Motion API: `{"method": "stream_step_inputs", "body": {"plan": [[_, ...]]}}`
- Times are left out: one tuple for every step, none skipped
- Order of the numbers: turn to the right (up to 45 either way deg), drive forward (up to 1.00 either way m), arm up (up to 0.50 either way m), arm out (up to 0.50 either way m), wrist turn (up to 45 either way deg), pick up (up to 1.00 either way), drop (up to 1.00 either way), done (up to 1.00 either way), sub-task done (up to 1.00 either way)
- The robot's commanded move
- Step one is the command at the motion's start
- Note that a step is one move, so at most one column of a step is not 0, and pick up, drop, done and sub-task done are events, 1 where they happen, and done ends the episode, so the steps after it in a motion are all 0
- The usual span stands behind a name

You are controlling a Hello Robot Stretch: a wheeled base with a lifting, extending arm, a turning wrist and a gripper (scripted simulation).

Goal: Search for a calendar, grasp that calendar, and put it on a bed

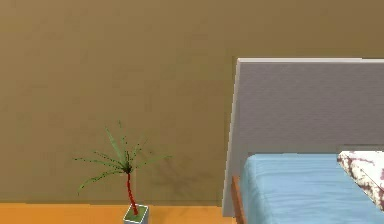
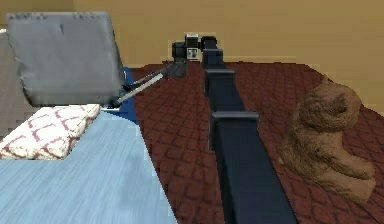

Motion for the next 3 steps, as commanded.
{"method": "stream_step_inputs", "body": {"plan": [[0.0, 0.00, 0.00, 0.00, 45.0, 0.00, 0.00, 0.00, 0.00], [0.0, 0.00, 0.00, 0.00, 36.0, 0.00, 0.00, 0.00, 0.00], [0.0, 0.00, -0.08, 0.00, 0.0, 0.00, 0.00, 0.00, 0.00]]}}
